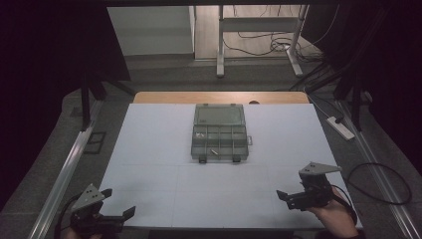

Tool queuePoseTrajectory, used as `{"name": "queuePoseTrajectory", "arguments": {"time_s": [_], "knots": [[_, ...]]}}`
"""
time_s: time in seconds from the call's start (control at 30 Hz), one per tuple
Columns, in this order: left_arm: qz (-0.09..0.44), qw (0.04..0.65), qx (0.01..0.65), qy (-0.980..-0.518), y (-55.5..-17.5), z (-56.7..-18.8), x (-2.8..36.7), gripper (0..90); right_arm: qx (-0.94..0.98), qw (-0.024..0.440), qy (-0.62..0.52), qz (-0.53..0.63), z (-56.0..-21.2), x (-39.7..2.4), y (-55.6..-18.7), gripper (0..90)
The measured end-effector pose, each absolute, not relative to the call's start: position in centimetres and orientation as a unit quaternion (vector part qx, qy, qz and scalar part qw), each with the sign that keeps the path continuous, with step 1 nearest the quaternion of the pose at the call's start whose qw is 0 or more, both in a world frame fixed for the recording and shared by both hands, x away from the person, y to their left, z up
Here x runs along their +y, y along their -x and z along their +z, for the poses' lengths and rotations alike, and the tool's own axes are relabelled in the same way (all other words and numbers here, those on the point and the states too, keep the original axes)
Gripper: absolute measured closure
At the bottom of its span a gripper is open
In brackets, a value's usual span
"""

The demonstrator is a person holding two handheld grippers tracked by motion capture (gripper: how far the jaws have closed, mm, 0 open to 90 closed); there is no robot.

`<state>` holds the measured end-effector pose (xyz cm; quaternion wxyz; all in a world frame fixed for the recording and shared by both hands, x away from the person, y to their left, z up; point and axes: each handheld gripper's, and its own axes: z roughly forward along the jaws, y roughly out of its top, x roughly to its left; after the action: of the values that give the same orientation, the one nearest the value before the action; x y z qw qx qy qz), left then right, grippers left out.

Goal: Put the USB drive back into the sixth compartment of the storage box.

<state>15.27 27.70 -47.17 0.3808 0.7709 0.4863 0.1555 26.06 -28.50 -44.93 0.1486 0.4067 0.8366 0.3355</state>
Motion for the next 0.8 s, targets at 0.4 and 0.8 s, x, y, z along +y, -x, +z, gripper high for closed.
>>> {"name": "queuePoseTrajectory", "arguments": {"time_s": [0.4,0.8], "knots": [[0.155,0.380,0.486,-0.772,-15.3,-47.2,27.7,1.0,0.824,0.160,-0.430,0.332,-44.8,-30.0,-24.8,0.0],[0.155,0.379,0.487,-0.772,-15.3,-47.2,27.7,1.1,0.811,0.170,-0.451,0.332,-44.9,-31.3,-23.7,0.0]]}}
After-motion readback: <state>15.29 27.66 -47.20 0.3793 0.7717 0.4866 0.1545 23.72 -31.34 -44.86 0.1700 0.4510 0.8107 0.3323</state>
